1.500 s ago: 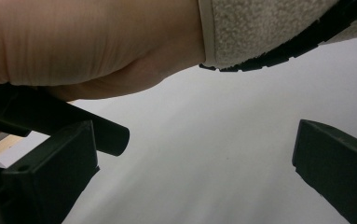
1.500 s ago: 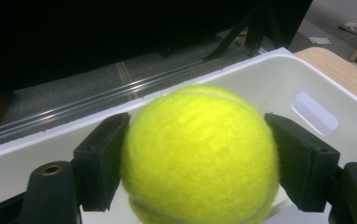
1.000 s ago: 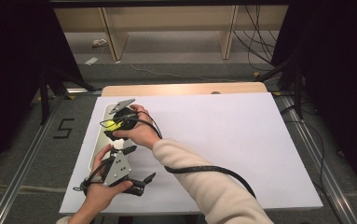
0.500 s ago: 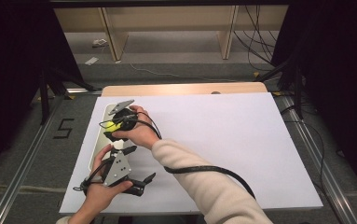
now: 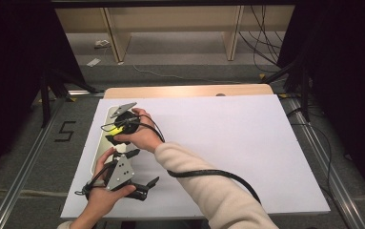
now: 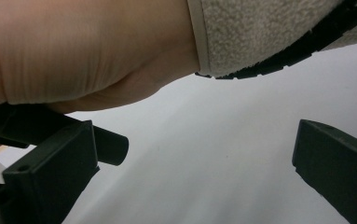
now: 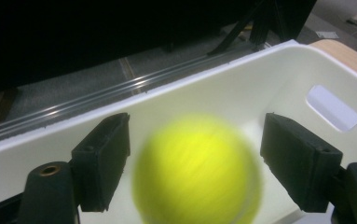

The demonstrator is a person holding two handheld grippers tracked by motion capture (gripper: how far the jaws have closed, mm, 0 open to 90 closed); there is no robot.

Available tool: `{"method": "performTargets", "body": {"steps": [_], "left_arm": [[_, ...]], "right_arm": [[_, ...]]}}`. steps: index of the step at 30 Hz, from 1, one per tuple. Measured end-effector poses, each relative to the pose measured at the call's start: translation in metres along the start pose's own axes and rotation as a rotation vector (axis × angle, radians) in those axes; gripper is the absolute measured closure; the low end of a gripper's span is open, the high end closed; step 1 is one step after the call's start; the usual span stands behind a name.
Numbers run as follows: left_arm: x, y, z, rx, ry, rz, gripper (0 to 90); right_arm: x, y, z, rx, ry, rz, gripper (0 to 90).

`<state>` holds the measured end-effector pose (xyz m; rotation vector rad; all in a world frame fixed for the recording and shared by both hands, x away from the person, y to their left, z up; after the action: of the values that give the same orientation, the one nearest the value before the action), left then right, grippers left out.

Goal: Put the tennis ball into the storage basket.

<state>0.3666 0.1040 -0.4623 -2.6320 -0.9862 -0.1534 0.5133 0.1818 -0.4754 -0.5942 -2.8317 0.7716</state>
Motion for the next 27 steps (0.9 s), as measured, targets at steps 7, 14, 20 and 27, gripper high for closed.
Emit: {"method": "performTargets", "body": {"steps": [7, 14, 20, 27], "left_arm": [[0.000, 0.000, 0.000, -0.001, 0.001, 0.002, 0.0], [0.000, 0.001, 0.000, -0.001, 0.001, 0.002, 0.0], [0.000, 0.000, 0.000, -0.001, -0.001, 0.001, 0.0], [0.000, 0.000, 0.000, -0.001, -0.002, 0.000, 0.0]], "right_arm": [[0.000, -0.005, -0.007, -0.017, -0.001, -0.004, 20.0], [-0.003, -0.017, -0.010, -0.036, 0.002, 0.007, 18.5], [-0.011, -0.034, -0.011, -0.052, 0.002, 0.026, 18.2], [-0.025, -0.061, -0.005, -0.071, 0.023, 0.059, 18.1]]}}
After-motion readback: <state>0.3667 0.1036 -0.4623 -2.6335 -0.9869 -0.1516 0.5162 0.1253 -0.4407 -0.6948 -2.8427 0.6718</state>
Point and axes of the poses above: each handheld gripper's, and its own axes: y roughly forward along the jaws, z roughly out of its underside, x roughly to its left, the point moved 9 cm from there along y, roughly forward along the jaws, and after that the axes turned 5 degrees about -x, right-handed, at the moved point
